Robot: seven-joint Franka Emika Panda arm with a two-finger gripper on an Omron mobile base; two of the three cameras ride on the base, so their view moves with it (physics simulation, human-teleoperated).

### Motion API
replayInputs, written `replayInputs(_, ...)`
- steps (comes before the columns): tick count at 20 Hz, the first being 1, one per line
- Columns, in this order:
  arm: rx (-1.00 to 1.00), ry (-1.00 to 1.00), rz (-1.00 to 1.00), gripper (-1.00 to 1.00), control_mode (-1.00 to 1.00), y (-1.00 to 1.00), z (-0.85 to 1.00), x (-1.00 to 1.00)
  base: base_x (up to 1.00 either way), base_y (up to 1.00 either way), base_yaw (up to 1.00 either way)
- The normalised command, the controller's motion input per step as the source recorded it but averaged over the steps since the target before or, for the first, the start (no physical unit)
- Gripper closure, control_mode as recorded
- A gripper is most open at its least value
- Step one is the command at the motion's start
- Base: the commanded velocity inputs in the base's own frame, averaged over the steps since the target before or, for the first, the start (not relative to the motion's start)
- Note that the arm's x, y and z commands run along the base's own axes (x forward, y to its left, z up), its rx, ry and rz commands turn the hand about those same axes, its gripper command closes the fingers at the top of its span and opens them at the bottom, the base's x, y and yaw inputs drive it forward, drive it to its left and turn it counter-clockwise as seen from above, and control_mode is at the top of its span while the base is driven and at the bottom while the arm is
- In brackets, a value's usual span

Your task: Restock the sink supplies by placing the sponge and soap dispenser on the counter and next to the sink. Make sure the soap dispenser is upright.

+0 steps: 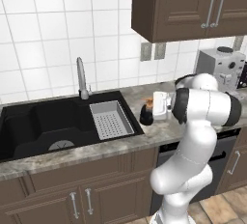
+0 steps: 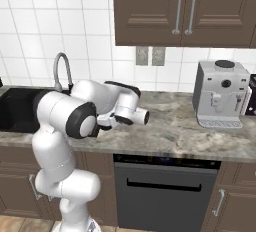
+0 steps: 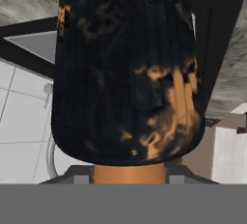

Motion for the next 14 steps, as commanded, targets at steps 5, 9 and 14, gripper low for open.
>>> replayInputs(5, 0.0, 0.2, 0.0, 1.0, -1.0, 0.0, -0.29, 0.49, 0.0, 0.0, 0.0)
replayInputs(9, 0.0, 0.02, 0.0, 1.0, -1.0, 0.0, -0.41, 0.29, 0.0, 0.0, 0.0)
replayInputs(14, -0.01, -0.02, 0.0, 1.0, -1.0, 0.0, -0.54, 0.05, 0.0, 0.0, 0.0)
